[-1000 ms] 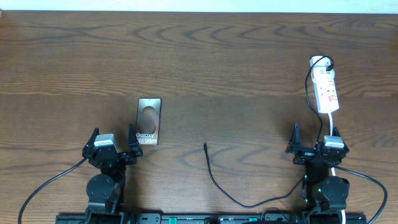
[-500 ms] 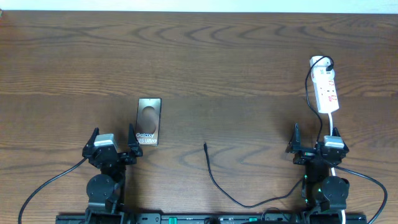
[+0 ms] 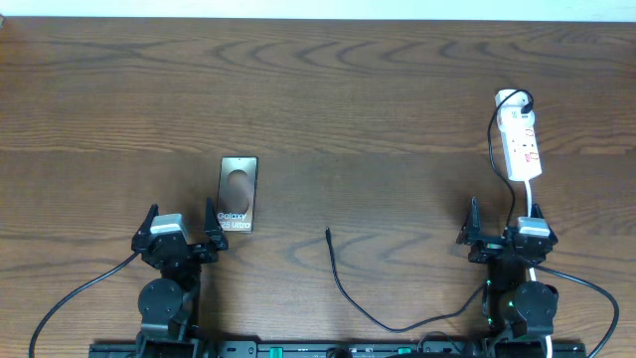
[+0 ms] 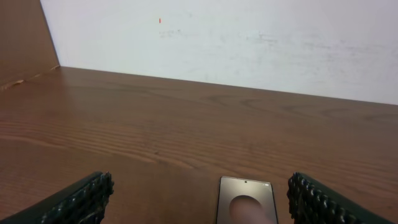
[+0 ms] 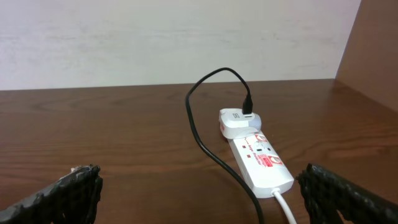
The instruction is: Plug charger to phone and switch on socket
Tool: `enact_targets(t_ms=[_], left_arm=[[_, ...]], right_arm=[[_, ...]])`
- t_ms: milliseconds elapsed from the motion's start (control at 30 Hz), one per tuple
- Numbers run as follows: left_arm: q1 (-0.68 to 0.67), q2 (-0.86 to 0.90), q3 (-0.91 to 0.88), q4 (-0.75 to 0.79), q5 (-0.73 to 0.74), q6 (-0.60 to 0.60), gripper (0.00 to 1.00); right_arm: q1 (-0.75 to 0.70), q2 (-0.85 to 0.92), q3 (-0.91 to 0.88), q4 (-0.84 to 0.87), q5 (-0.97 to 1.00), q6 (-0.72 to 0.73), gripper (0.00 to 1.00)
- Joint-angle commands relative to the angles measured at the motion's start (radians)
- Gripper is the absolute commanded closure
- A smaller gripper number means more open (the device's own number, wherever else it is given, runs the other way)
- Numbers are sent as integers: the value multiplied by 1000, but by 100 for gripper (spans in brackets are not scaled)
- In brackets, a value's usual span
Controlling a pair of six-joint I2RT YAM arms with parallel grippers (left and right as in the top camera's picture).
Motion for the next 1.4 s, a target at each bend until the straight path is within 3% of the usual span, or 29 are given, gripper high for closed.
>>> enact_targets(t_ms=[0, 800, 1200, 1367], left_arm=[[-1, -5, -23, -31, -6, 6, 8], [-1, 37, 82, -18, 50, 20, 8], [-1, 494, 425, -26, 55, 60, 8], [-1, 719, 624, -108, 106, 59, 8]], right_arm=[[10, -4, -1, -4, 8, 6, 1], [10, -5, -1, -4, 8, 6, 1], [10, -5, -1, -4, 8, 6, 1], [10, -5, -1, -4, 8, 6, 1]])
